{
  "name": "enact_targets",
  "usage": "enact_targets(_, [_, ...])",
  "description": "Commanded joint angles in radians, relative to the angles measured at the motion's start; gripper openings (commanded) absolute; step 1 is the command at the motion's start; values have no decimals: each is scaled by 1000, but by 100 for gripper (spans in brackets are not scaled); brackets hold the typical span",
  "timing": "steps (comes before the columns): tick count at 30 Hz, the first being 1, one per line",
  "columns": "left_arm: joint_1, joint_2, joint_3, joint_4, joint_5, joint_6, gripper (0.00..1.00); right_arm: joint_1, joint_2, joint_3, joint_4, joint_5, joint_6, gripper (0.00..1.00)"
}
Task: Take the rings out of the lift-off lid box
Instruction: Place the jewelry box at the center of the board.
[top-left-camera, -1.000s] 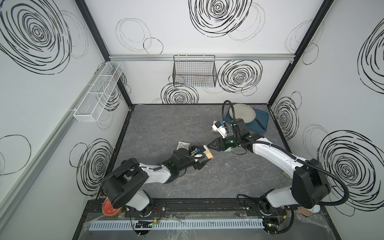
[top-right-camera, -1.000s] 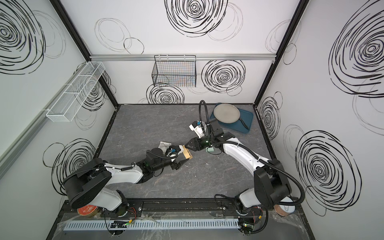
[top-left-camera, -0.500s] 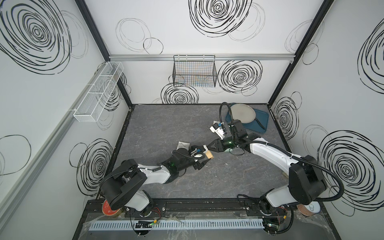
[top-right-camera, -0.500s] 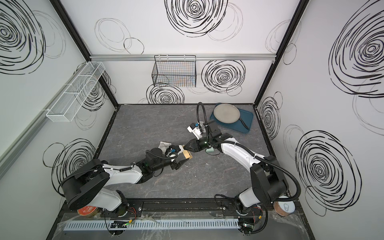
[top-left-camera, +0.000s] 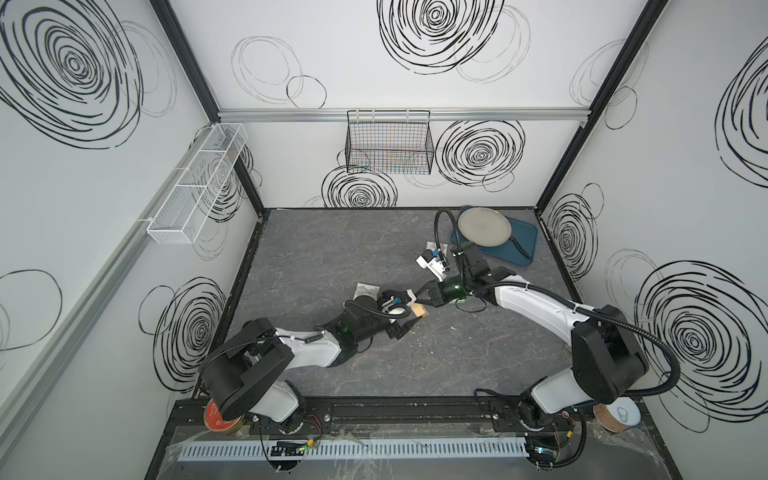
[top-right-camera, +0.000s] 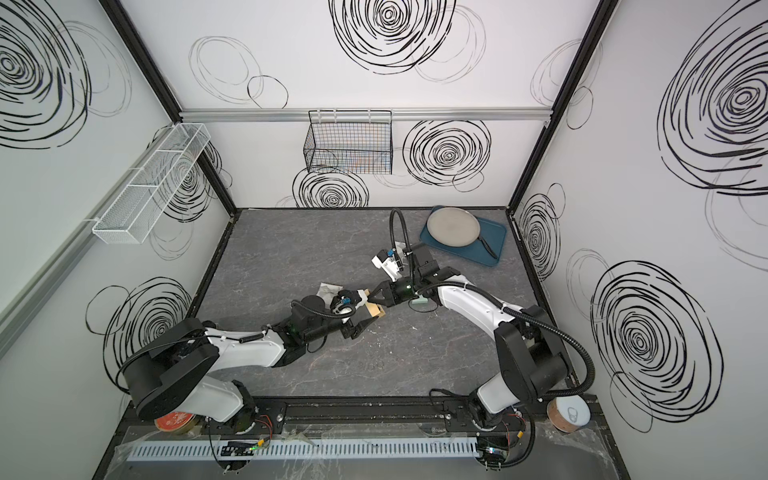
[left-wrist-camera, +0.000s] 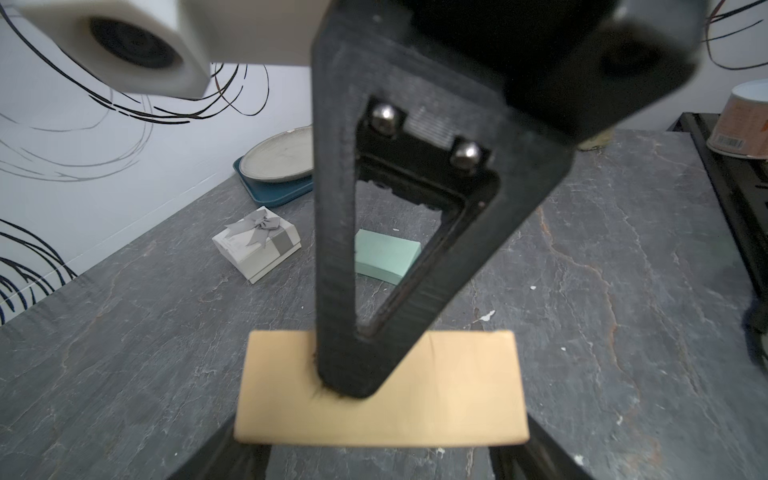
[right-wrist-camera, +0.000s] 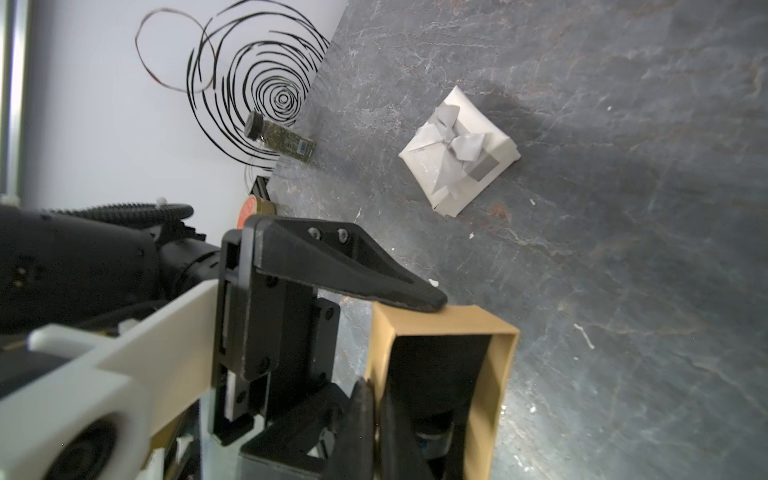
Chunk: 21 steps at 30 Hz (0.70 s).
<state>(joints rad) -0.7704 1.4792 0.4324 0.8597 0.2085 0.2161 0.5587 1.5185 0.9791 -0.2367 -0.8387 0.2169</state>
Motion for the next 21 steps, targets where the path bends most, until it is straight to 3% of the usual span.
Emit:
enact_targets(1, [-4,-16,19,25,-7,16,80,13,-1,-8,10,-46,-12,0])
enact_targets(3, [-4,-16,17,24,-13,16,84,12,-2,-5,3,-48,-17,0])
enact_targets(5, [-4,-21,18,2,-21,10,99,13,-2,8,-30,-26,-42,0])
enact_targets(8, [-3,-59,6,-71,-43,-4,100,34,8,69,-153,148,-117,0])
enact_targets(13, [-3,-202,-80,-119,-74,-36,100,158,119,191,-353,652,-242,0])
enact_targets(15, [-6,-256,-88,-181,-92,-28,100,198,165,217,-373,776,-292,0])
enact_targets(21, [-10,-397,-104,-328,-119,-14,100,217,233,242,-313,880,-481,0])
